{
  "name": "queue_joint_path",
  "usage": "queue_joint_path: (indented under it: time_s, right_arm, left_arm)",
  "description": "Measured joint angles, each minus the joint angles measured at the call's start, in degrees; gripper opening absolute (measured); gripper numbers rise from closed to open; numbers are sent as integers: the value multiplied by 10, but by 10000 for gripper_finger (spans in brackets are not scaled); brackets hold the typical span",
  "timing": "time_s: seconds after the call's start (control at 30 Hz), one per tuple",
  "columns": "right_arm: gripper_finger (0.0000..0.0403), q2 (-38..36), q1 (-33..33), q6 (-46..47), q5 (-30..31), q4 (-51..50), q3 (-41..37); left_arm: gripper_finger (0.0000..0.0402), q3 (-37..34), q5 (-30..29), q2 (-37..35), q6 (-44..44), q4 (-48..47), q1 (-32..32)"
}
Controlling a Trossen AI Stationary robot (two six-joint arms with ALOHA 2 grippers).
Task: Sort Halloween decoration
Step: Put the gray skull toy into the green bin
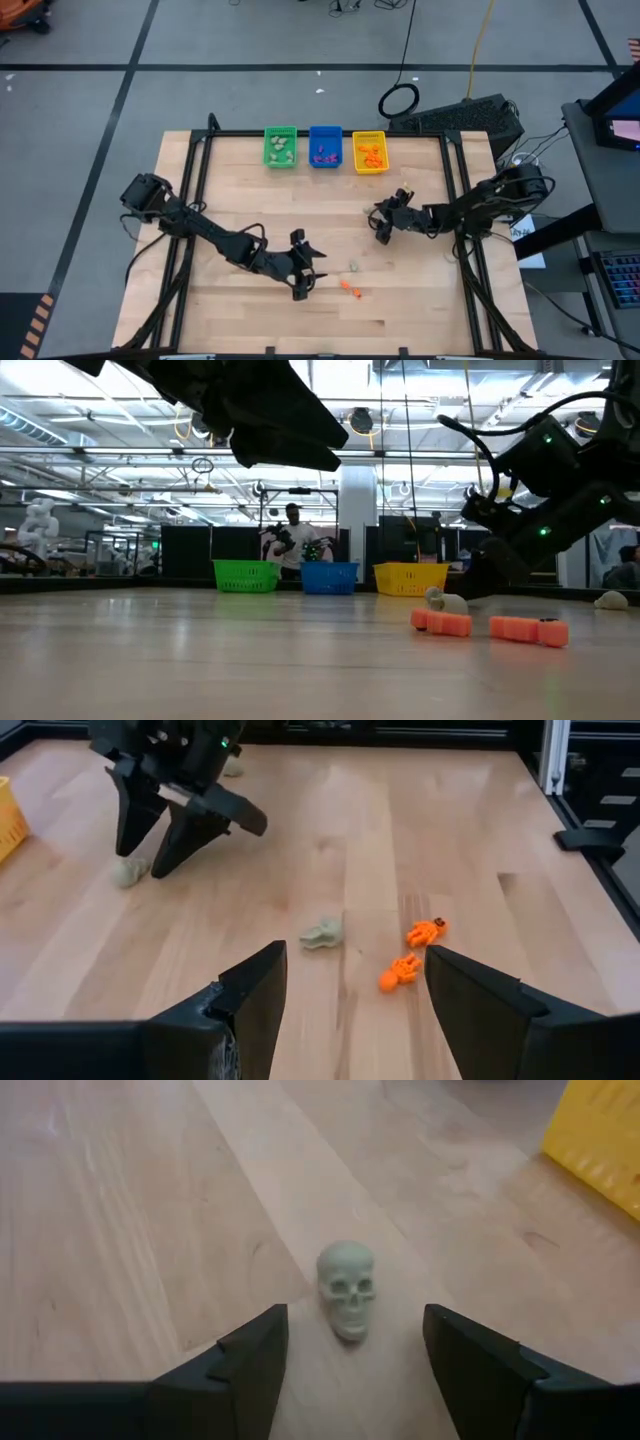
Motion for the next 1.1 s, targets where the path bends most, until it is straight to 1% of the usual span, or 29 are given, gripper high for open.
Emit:
queue_joint_path:
  time_s: [0.07,0.17,0.4,0.5,0.6,0.73,0.93,1.1]
  right_arm:
    - [214,11,-4,0,0,10,0]
    - [191,30,-4,-10,-8,36,1]
    - [102,79,-4,-24,-16,94,2]
    - [67,83,-4,-20,-16,95,2]
    - [40,83,-4,-23,-19,99,2]
    - [26,77,-4,-35,-30,109,2]
    - [29,61,-4,-35,-36,105,1]
    - [30,53,-3,-35,-66,117,0]
  left_arm:
    - [237,0,0,0,0,-1,0]
    - [237,0,0,0,0,0,0]
    - [237,0,0,0,0,-1,0]
    - [237,0,1,0,0,-1,0]
    - [237,0,1,0,0,-1,0]
    - [237,0,1,0,1,-1,0]
    - [237,0,1,0,6,-2,0]
    - [237,0,-17,0,17,-2,2]
